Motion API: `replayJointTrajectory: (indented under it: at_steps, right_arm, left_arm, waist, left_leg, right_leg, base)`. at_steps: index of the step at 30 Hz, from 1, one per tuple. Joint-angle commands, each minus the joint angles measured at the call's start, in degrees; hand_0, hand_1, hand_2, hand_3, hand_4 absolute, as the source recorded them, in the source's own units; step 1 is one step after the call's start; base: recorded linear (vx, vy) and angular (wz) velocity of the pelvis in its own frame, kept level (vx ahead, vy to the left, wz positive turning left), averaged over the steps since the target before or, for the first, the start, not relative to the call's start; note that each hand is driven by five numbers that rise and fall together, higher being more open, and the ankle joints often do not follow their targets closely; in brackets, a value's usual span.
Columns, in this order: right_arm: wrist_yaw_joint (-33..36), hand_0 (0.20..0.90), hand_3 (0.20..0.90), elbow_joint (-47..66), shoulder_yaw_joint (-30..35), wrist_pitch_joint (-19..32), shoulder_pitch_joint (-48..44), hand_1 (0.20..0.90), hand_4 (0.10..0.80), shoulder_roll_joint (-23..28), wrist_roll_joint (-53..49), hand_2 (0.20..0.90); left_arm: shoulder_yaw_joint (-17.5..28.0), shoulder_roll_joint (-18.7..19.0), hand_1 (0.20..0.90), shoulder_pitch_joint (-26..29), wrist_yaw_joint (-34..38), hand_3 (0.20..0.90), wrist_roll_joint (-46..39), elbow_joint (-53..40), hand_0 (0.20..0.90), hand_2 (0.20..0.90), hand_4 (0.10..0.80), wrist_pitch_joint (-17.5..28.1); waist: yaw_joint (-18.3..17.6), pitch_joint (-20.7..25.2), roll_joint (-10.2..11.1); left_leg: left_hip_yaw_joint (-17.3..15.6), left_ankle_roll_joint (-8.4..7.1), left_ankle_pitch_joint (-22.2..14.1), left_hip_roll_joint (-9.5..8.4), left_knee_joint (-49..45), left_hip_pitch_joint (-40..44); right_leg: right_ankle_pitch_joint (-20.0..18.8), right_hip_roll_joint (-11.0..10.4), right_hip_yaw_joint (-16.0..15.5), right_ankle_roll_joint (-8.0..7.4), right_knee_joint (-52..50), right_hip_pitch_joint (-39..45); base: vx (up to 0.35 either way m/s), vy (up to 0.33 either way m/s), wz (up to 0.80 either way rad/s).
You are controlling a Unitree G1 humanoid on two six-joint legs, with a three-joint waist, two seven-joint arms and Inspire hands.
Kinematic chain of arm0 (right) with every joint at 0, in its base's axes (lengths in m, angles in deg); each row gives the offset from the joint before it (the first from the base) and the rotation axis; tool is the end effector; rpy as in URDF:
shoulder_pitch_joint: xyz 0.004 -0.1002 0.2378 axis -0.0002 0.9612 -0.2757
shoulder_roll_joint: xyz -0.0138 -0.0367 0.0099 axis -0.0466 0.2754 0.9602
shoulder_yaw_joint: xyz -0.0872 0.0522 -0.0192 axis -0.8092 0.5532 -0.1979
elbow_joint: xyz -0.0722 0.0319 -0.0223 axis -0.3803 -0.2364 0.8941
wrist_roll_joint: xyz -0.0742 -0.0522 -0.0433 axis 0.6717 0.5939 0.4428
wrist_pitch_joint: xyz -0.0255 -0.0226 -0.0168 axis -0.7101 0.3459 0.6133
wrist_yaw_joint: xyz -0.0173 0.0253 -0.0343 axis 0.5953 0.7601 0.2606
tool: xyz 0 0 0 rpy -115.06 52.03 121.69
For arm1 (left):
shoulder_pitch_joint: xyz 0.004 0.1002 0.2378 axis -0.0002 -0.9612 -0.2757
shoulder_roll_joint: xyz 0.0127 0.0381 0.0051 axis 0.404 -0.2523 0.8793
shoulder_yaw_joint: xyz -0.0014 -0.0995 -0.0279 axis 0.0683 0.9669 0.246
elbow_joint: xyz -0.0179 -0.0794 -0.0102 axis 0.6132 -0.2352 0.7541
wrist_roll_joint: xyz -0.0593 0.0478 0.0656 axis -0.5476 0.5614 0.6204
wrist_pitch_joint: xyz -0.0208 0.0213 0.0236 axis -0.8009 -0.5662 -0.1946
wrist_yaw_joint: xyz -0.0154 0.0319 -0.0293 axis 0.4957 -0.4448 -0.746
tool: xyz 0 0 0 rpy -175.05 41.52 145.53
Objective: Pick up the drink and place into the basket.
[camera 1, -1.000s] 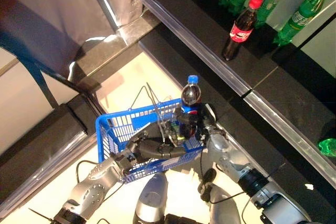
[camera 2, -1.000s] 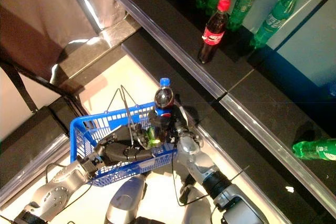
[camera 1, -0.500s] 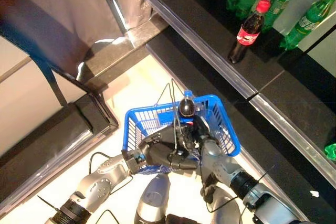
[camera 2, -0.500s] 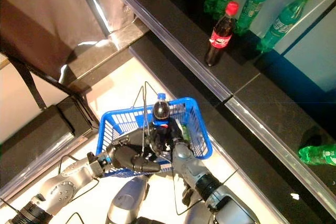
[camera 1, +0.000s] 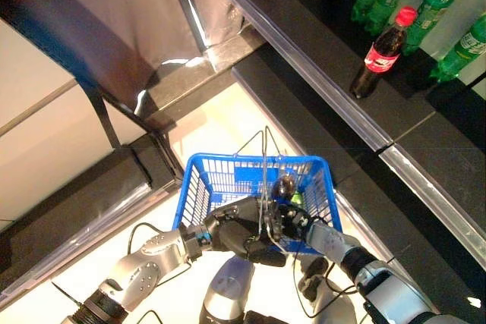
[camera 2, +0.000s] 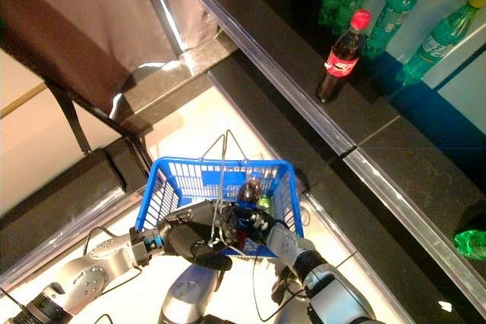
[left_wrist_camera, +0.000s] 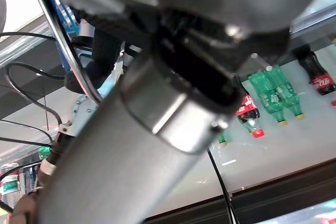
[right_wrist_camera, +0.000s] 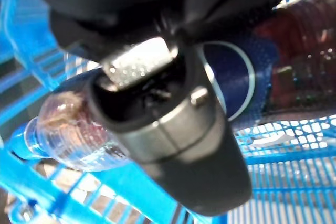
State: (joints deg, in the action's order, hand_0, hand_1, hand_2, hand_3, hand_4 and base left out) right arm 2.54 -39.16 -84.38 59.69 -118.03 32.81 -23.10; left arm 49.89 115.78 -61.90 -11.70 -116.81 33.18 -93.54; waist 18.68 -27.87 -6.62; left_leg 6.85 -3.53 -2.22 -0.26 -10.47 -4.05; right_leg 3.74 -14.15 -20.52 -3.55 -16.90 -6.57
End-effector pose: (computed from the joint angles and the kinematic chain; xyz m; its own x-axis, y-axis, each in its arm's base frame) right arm 0.2578 -0.1395 -0.0235 0.6517 0.3184 -0.6884 0.0948 0.8663 0.4905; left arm 0.1944 0.1732 0.0565 0.4476 -0.8929 -0.0489 0.7744 0.4144 -0.4781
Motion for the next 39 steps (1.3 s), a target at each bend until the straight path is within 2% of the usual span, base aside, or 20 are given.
replayJointTrajectory:
  at_steps: [1,3,4,5,6,7,16,23,26,29,35,36,39]
  right_arm:
    - [-5.53,0.3,0.2,-1.75,-0.39,-3.77,0.65,0.3,0.1,-7.92,-4.69,0.3]
    - [-5.5,0.3,0.2,-2.3,-0.22,-3.68,0.06,0.3,0.1,-7.93,-5.2,0.3]
    - [-5.58,0.378,0.291,-2.77,-0.11,-3.42,-0.15,0.378,0.191,-8.07,-5.27,0.378]
    - [-5.58,0.378,0.291,-2.77,-0.11,-3.42,-0.15,0.378,0.191,-8.07,-5.27,0.378]
    - [-5.59,0.486,0.417,-2.87,-0.08,-3.34,-0.21,0.486,0.317,-8.11,-5.33,0.486]
    - [-5.47,0.9,0.9,-3.61,0.51,-2.78,-0.68,0.9,0.8,-8.09,-5.27,0.9]
    - [-6.55,0.9,0.9,-3.75,2.19,-0.36,-0.94,0.9,0.8,-6.7,-5.24,0.9]
    - [-9.39,0.9,0.9,0.81,3.62,1.59,2.39,0.9,0.8,-3.53,-6.81,0.9]
    - [-10.34,0.9,0.9,11.42,3.67,4.06,7.68,0.9,0.8,-1.8,-8.85,0.9]
    - [-10.39,0.9,0.9,24.76,3.23,9.56,14.4,0.9,0.8,0.5,-8.71,0.9]
    - [-12.5,0.9,0.9,39.23,5.57,10.52,20.81,0.9,0.8,4.86,-5.86,0.9]
    - [-13.43,0.9,0.9,44.66,5.59,10.65,23.3,0.9,0.8,6.96,-4.97,0.9]
    - [-14.6,0.9,0.9,51.64,6.36,10.97,27.27,0.9,0.8,9.56,-3.4,0.9]
  left_arm:
    - [1.66,-5.81,0.3,1.48,-10.41,0.2,-10.32,-17.66,0.3,0.3,0.1,9.23]
    - [1.48,-5.63,0.3,1.51,-10.11,0.2,-10.13,-17.92,0.3,0.3,0.1,9.11]
    - [1.32,-5.74,0.3,1.53,-9.78,0.2,-9.91,-17.97,0.3,0.3,0.1,9.05]
    - [1.32,-5.74,0.3,1.53,-9.78,0.2,-9.91,-17.97,0.3,0.3,0.1,9.05]
    - [1.29,-5.76,0.3,1.54,-9.69,0.2,-9.83,-17.99,0.3,0.3,0.1,9.04]
    - [1.57,-5.65,0.3,1.54,-9.34,0.2,-10.03,-18.14,0.3,0.3,0.1,8.79]
    - [2.31,-6.28,0.3,1.04,-7.77,0.2,-10.05,-18.17,0.3,0.3,0.1,6.88]
    - [4.17,-5.9,0.3,-1.07,-7.12,0.2,-9.19,-17.12,0.3,0.3,0.1,7.87]
    - [6.5,-6.43,0.3,-4.08,-8.39,0.2,-8.59,-16.54,0.3,0.3,0.1,7.22]
    - [7.36,-7.07,0.3,-7.12,-10.43,0.2,-5.86,-14.68,0.3,0.3,0.1,7.5]
    - [8.36,-6.91,0.3,-10.21,-6.14,0.2,-4.75,-12.01,0.3,0.3,0.1,9.56]
    - [8.52,-6.74,0.3,-11.21,-4.17,0.2,-4.86,-10.78,0.3,0.3,0.1,10.84]
    - [8.75,-7.55,0.3,-13.47,-2.13,0.2,-4.6,-8.94,0.3,0.3,0.1,12.54]
  waist:
    - [0.44,6.62,2.43]
    - [0.47,6.51,2.35]
    - [0.45,6.41,2.3]
    - [0.45,6.41,2.3]
    - [0.45,6.38,2.29]
    - [0.41,6.25,2.14]
    - [0.06,6.42,2.18]
    - [-0.85,7.49,2.87]
    - [-1.81,8.28,3.53]
    - [-3.39,9.15,4.57]
    - [-6.26,10.73,5.99]
    - [-7.33,11.52,6.51]
    - [-8.85,12.67,7.13]
  left_leg:
    - [0.39,1.57,1.13,-2.05,-5.86,-7.44]
    - [0.41,1.58,1.26,-2.06,-5.75,-7.41]
    - [0.39,1.6,1.27,-2.06,-5.74,-7.38]
    - [0.39,1.6,1.27,-2.06,-5.74,-7.38]
    - [0.39,1.6,1.28,-2.05,-5.74,-7.37]
    - [0.31,1.65,1.39,-2.07,-5.79,-7.47]
    - [-0.41,1.87,1.43,-2.0,-5.56,-7.15]
    - [-1.64,2.16,1.04,-1.59,-5.16,-6.07]
    - [-2.59,2.25,0.89,-1.09,-4.46,-5.21]
    - [-3.66,2.45,0.86,-0.64,-3.48,-4.36]
    - [-5.85,2.75,0.45,0.38,-2.4,-2.57]
    - [-6.53,2.87,0.35,0.64,-1.82,-1.82]
    - [-7.8,2.76,0.31,1.25,-1.21,-0.8]
  right_leg:
    - [-1.52,0.76,0.2,1.08,4.67,6.12]
    - [-1.63,0.78,0.28,1.1,4.66,6.04]
    - [-1.67,0.76,0.32,1.1,4.58,5.98]
    - [-1.67,0.76,0.32,1.1,4.58,5.98]
    - [-1.67,0.75,0.33,1.1,4.56,5.97]
    - [-1.79,0.68,0.41,1.05,4.43,5.84]
    - [-2.04,0.17,0.47,0.66,4.03,5.69]
    - [-2.31,0.07,0.95,0.11,4.68,6.38]
    - [-2.39,0.18,1.32,-0.15,5.43,6.92]
    - [-2.76,0.22,1.94,-0.71,6.46,7.36]
    - [-3.14,0.63,3.48,-1.39,7.42,7.99]
    - [-3.14,0.89,4.17,-1.57,7.91,8.33]
    - [-3.16,1.28,5.17,-1.75,8.56,8.87]
  base:
    - [0.0,0.0,0.0]
    - [0.0,0.0,0.0]
    - [0.0,0.0,0.0]
    - [0.0,0.0,0.0]
    - [0.0,0.0,0.0]
    - [0.0,0.0,0.0]
    - [0.0,0.0,0.0]
    - [0.009,0.005,0.0]
    - [0.005,0.0,-0.04]
    - [-0.014,-0.024,-0.11]
    - [0.007,-0.006,-0.14]
    - [0.053,0.013,-0.27]
    - [0.046,0.012,-0.33]
